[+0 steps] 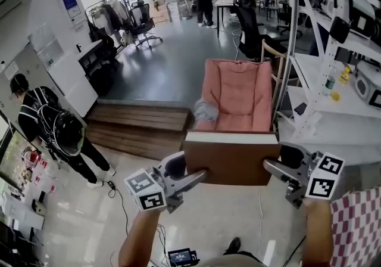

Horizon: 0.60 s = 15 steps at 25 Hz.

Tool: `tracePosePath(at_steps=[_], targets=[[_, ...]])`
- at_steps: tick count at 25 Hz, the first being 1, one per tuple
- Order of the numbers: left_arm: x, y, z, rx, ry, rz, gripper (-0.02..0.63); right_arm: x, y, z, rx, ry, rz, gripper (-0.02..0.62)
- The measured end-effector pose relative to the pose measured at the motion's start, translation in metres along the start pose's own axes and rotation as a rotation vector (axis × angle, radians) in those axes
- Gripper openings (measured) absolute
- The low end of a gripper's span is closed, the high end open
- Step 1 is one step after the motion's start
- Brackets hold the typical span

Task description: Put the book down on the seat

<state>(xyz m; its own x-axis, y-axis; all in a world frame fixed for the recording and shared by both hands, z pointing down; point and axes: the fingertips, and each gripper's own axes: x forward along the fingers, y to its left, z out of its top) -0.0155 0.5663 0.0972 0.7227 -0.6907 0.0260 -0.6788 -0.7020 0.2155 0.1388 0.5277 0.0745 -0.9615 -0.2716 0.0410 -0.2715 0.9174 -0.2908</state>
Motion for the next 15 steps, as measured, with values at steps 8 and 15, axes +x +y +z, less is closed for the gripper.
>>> tracePosePath(at_steps=[8, 15], targets=[[0.056, 0.009, 0.005, 0.014, 0.018, 0.013, 0.276, -0.020, -0.053, 0.013, 0.006, -0.018, 0.020, 0.219], [0.091, 0.010, 0.009, 0.030, 0.039, 0.008, 0.276, -0.036, -0.082, 0.020, 0.016, -0.043, 0.011, 0.219]])
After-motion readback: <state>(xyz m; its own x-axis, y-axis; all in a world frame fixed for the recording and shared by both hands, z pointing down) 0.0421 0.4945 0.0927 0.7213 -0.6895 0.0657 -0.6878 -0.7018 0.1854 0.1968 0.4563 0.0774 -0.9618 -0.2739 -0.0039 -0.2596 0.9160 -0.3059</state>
